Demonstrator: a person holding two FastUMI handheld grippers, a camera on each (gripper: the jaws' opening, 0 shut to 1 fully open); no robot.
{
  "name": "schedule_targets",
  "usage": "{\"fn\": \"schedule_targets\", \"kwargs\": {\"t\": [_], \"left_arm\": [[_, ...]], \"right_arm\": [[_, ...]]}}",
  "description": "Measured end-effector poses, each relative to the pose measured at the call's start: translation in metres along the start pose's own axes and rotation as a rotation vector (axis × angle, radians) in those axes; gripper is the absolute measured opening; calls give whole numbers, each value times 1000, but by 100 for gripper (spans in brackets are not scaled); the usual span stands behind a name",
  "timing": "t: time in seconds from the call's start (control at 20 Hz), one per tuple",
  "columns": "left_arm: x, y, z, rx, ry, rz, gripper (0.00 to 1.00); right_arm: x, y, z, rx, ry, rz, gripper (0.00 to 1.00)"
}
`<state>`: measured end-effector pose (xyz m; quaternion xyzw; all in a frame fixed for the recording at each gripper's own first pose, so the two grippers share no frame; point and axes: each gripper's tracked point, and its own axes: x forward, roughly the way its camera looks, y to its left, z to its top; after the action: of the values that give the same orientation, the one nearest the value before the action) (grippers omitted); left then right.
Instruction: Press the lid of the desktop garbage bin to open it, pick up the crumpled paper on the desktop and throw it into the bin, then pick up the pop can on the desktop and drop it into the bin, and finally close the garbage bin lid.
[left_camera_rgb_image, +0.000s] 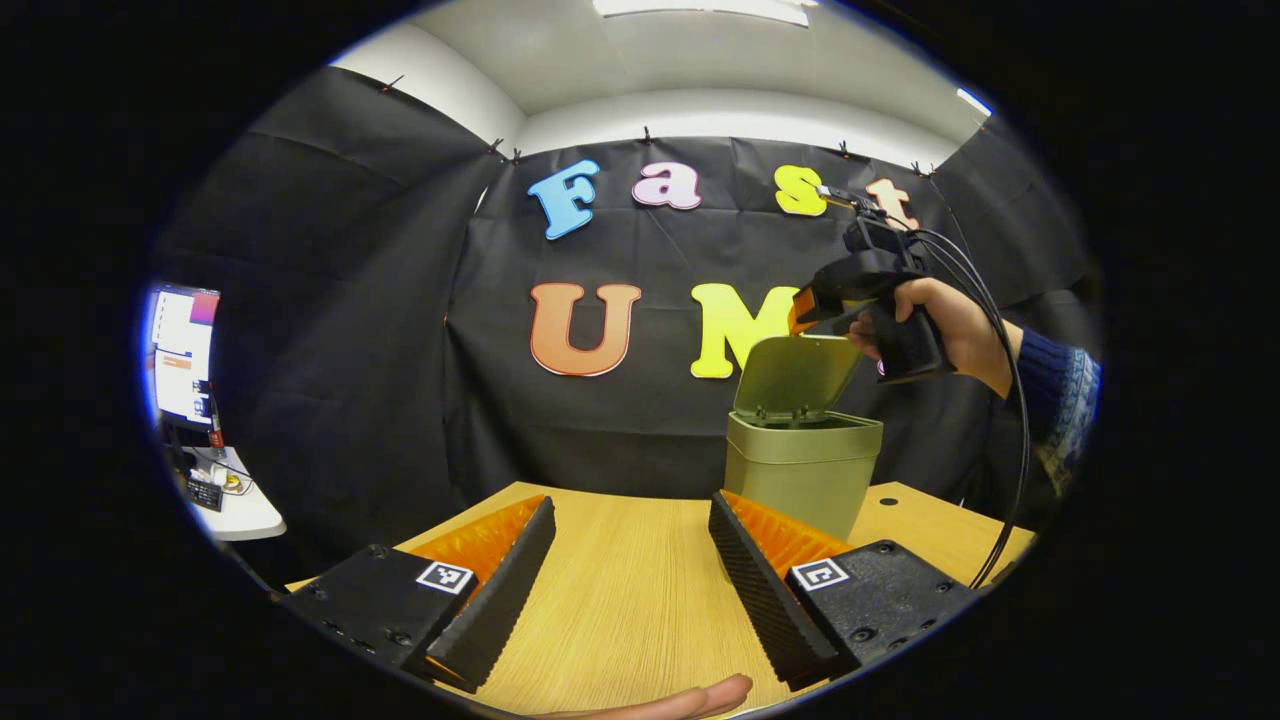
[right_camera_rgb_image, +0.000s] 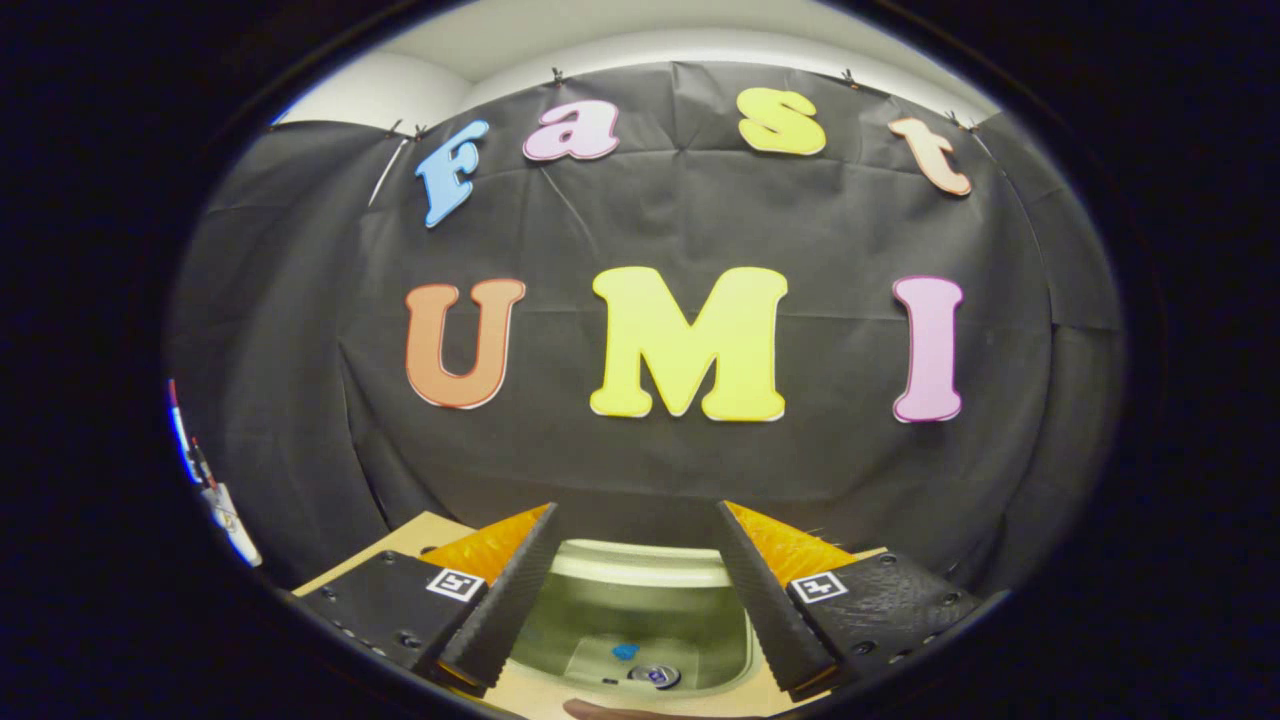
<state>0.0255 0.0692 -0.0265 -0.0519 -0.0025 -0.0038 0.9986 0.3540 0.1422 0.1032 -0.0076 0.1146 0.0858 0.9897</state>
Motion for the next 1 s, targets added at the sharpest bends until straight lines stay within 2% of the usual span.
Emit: {"fn": "schedule_targets", "kwargs": {"t": [0.05, 0.1, 0.2, 0.25, 0.35, 0.7, 1.0], "left_arm": [[0, 0, 0, 1, 1, 4, 99], [1, 1, 0, 0, 1, 4, 99], [2, -4, -1, -3, 3, -8, 99], [3, -4, -3, 0, 6, -8, 99], [1, -8, -4, 2, 11, -15, 99], [0, -10, -2, 12, 4, -15, 99], [1, -11, -5, 13, 9, -18, 99]], "right_arm": [[-3, -1, -8, 6, 3, -2, 92], [-7, -1, -14, 6, -3, -2, 98], [-9, -1, -29, 0, 3, -7, 92], [-10, 0, -39, 0, 16, -7, 98], [-10, 2, -56, 10, 41, -2, 94], [-5, 4, -99, 6, 115, 11, 94], [-3, 7, -108, 20, 131, 29, 94]]}}
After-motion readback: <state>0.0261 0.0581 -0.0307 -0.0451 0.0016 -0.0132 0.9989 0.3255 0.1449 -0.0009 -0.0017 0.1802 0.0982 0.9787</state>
